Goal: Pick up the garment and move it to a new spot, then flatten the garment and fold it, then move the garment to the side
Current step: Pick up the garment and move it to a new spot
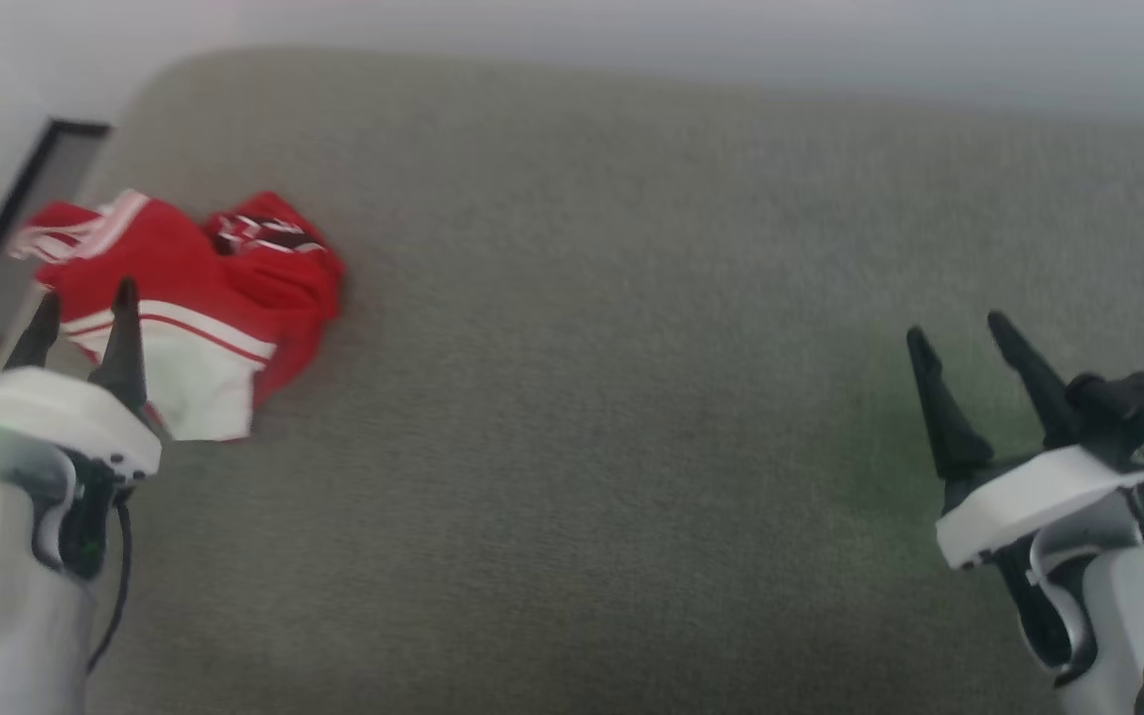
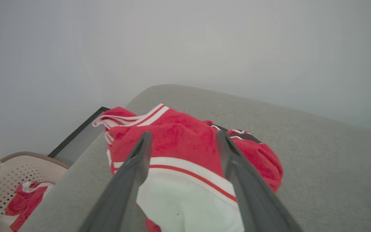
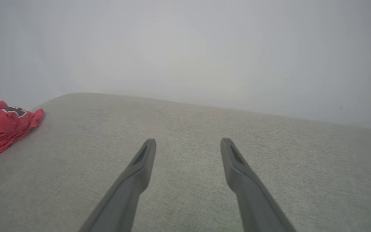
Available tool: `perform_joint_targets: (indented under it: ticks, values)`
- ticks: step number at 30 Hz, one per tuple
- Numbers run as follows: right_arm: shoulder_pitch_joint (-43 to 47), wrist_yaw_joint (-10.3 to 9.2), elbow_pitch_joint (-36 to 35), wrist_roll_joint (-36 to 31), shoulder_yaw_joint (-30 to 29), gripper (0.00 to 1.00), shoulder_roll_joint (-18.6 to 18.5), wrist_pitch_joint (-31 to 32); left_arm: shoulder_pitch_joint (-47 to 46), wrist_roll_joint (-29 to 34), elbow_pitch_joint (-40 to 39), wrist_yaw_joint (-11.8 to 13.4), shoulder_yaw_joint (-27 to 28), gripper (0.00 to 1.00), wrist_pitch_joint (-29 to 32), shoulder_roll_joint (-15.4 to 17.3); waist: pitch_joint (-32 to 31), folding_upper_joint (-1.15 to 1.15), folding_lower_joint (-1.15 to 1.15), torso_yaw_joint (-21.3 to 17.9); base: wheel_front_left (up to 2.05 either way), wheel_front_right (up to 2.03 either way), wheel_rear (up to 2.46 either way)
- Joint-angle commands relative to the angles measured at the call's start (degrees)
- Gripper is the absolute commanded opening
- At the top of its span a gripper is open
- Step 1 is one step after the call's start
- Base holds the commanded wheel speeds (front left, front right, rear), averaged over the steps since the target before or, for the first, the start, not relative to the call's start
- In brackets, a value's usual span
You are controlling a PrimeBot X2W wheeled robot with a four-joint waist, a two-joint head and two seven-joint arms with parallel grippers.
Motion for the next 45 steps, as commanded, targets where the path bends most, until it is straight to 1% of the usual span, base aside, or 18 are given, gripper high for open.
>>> perform_joint_targets:
  ticks: [1, 6, 11, 16, 21, 26, 27, 28, 31, 38, 41, 45]
  values:
    - [-0.9, 0.02, -0.6, -0.2, 0.1, 1.0, 0.0, 0.3, -1.5, -0.2, 1.2, -0.1, -0.6, 1.0, 0.4, 0.6, 5.0, 0.0, 0.0, -3.0, 0.0, 0.0, 0.0]
    - [-2.8, 0.02, -2.6, -0.8, -0.3, 1.0, -0.5, 1.1, -8.9, -1.6, 10.3, -0.1, -3.5, 1.0, 4.8, 1.9, 10.1, 0.0, 0.0, -4.6, 0.0, 0.0, 0.0]
    - [-3.8, 0.02, -4.3, -1.4, -0.6, 1.0, -0.7, 1.8, -15.3, -3.9, 20.1, -0.1, -5.0, 1.0, 13.0, 2.5, 13.3, 0.0, 0.0, -5.3, 0.0, 0.0, 0.0]
    - [-4.7, 0.02, -5.5, -1.8, -0.7, 1.0, -0.9, 2.5, -19.0, -5.7, 28.5, -0.1, -5.9, 1.0, 21.9, 1.5, 15.2, 0.0, 0.0, -5.5, 0.0, 0.0, 0.0]
    - [-4.9, 0.02, -6.1, -2.0, -0.9, 1.0, -0.8, 3.1, -19.5, -6.2, 34.5, 0.7, -7.1, 1.0, 30.6, -0.7, 15.7, 0.0, 0.0, -5.7, 0.0, 0.0, 0.0]
    - [-5.2, 0.02, -6.2, -2.4, -0.8, 1.0, -0.3, 3.4, -19.4, -5.7, 35.7, 0.7, -8.0, 1.0, 30.4, -0.7, 15.5, 0.0, 0.0, -6.0, 0.0, 0.0, 0.0]
    - [-5.0, 0.02, -6.1, -2.5, -0.9, 1.0, -0.2, 3.3, -19.4, -5.8, 35.7, 0.6, -7.8, 0.16, 29.6, -0.5, 15.3, 0.0, 0.0, -6.0, 0.0, 0.0, 0.0]
    - [-4.8, 0.02, -5.9, -2.5, -1.1, 1.0, -0.1, 3.1, -19.5, -6.4, 35.5, 0.6, -7.3, 0.0, 28.7, -0.2, 15.0, 0.0, 0.0, -6.0, 0.0, 0.0, 0.0]
    - [-3.9, 0.02, -5.4, -2.5, -1.5, 1.0, 0.1, 2.6, -20.4, -5.6, 34.8, 0.3, -8.1, 0.0, 26.7, 1.3, 13.5, 0.0, 0.0, -5.8, 0.0, 0.0, 0.0]
    - [-1.9, 0.02, -4.2, -1.6, -2.6, 1.0, 0.5, 1.7, -24.4, -3.2, 30.0, -0.1, -10.2, 0.0, 19.2, 6.6, 8.2, 0.0, 0.0, -5.4, 0.0, 0.0, 0.0]
    - [-1.3, 0.02, -3.8, -1.3, -2.6, 1.0, 0.7, 1.3, -25.2, -2.3, 27.9, -0.1, -11.9, 0.0, 17.1, 7.8, 5.7, 0.0, 0.0, -5.0, 0.0, 0.0, 0.0]
    - [-0.3, 0.02, -3.4, -0.9, -2.9, 1.0, 0.8, 0.9, -25.6, -1.5, 23.2, -0.1, -14.5, 0.0, 16.1, 9.0, 2.3, 0.0, 0.0, -4.3, 0.0, 0.0, 0.0]
